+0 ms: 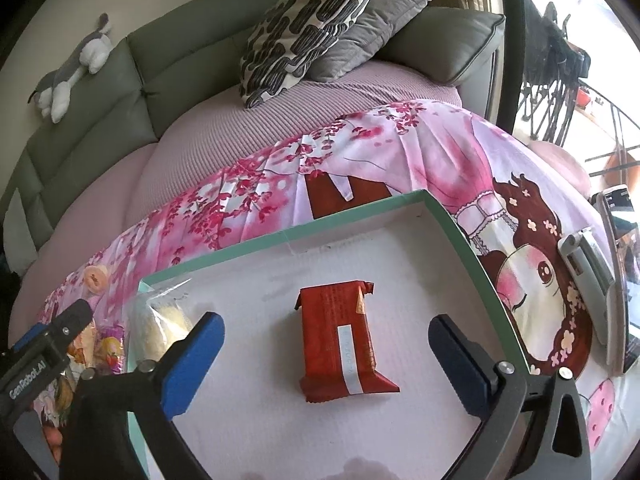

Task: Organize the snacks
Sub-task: 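Withdraw both tools from the tray back toward the snack pile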

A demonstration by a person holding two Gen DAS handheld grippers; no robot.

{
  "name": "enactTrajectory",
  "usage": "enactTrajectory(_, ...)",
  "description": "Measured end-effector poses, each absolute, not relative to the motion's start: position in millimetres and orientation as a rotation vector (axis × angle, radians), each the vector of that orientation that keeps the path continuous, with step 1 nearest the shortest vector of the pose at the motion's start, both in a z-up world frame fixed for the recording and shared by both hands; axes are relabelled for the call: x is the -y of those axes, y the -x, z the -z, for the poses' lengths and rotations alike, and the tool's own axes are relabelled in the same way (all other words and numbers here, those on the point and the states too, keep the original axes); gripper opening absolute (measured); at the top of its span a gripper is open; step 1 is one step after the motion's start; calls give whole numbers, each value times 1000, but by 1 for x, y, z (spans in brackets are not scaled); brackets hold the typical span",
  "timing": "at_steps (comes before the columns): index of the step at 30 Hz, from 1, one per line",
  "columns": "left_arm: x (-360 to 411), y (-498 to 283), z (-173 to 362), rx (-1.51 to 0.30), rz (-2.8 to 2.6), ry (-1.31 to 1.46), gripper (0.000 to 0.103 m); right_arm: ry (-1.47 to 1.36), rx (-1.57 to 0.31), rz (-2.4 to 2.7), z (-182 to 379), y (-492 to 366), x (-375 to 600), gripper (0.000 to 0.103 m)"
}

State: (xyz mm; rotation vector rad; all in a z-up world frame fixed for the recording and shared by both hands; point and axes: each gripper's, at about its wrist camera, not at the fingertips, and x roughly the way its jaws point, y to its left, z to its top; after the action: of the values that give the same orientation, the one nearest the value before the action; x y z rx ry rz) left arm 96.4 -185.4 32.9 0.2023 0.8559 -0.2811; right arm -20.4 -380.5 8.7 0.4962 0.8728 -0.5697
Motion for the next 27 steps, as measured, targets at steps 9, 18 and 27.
enactTrajectory(9,173,-100,-29,-822,256,-195,101,-480,-867,547,-12,19,377,103)
enactTrajectory(18,163,-98,-37,-796,250,-187,102,-460,-860,545,-16,20,374,103)
enactTrajectory(27,139,-96,-46,-794,229,-221,102,-408,-837,510,-25,15,360,103)
